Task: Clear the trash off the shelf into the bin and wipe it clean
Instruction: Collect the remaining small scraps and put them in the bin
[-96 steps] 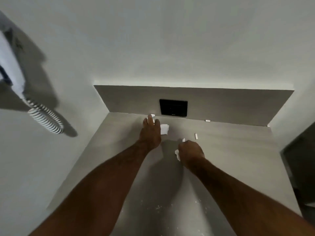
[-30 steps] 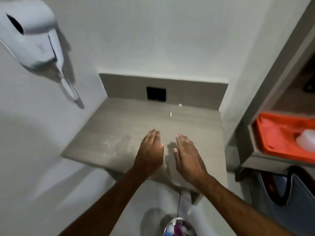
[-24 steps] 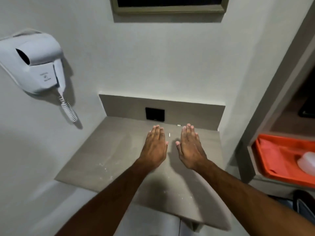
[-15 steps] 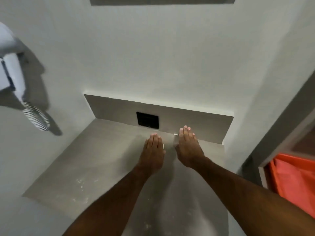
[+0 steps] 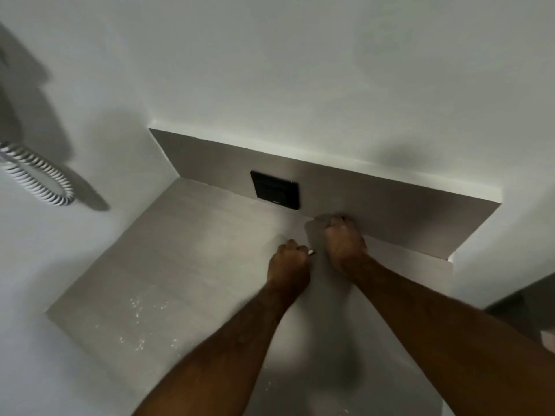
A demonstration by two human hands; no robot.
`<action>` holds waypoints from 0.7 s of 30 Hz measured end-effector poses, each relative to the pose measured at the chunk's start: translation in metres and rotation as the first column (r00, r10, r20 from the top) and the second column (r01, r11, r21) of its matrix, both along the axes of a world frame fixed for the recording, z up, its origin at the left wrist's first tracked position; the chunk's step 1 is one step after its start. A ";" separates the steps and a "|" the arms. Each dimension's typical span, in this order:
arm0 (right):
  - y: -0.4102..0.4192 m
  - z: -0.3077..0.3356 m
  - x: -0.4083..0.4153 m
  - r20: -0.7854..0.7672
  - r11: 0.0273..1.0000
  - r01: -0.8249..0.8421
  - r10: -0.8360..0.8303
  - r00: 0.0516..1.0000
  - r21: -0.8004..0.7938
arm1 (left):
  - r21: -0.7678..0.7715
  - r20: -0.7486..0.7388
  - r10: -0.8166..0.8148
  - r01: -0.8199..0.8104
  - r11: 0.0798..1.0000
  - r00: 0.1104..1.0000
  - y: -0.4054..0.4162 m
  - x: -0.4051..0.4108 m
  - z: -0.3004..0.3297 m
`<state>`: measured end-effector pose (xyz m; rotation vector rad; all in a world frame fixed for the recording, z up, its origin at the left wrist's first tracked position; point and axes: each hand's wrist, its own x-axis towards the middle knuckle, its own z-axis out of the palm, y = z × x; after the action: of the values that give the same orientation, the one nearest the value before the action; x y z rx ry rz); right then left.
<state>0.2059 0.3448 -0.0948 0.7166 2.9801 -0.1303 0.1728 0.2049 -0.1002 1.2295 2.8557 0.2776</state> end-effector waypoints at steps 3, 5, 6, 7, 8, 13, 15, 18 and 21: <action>0.001 0.006 -0.001 -0.036 0.998 0.056 -0.056 0.998 -0.008 | 0.026 0.025 0.032 -0.033 0.999 0.999 0.003 -0.004 -0.002; 0.004 0.007 0.004 -0.003 0.996 0.079 -0.079 0.997 -0.029 | 0.034 0.050 0.043 -0.045 0.998 0.998 -0.001 -0.002 -0.003; 0.005 0.007 0.008 0.016 0.996 0.078 -0.077 0.997 -0.044 | 0.033 0.061 0.051 -0.053 0.998 0.997 -0.006 0.002 -0.004; 0.001 0.008 0.015 0.034 0.996 0.075 -0.074 0.997 -0.042 | 0.029 0.070 0.060 -0.062 0.998 0.996 -0.014 0.009 -0.004; -0.007 0.011 0.023 0.051 0.997 0.076 -0.074 0.996 -0.032 | 0.028 0.073 0.066 -0.069 0.997 0.995 -0.024 0.018 -0.003; -0.076 0.030 0.089 0.046 0.975 0.149 -0.143 0.989 -0.163 | 0.218 -0.003 0.085 -0.082 0.973 0.996 -0.099 0.093 0.028; -0.122 0.029 0.135 -0.085 0.947 0.156 -0.187 0.979 -0.280 | 0.373 -0.005 0.146 -0.134 0.918 0.989 -0.145 0.130 0.035; -0.217 0.012 0.222 -0.454 0.903 0.016 -0.231 0.860 -0.429 | 0.597 -0.008 0.154 -0.119 0.793 0.988 -0.231 0.188 0.029; -0.317 -0.030 0.301 -0.464 0.821 -0.101 -0.212 0.860 -0.562 | 0.524 0.094 0.137 -0.166 0.836 0.986 -0.322 0.249 -0.016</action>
<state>0.5066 0.0280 -0.1249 0.7725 3.0725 -1.3635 0.4218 -0.1169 -0.1164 1.0120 2.9265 1.1557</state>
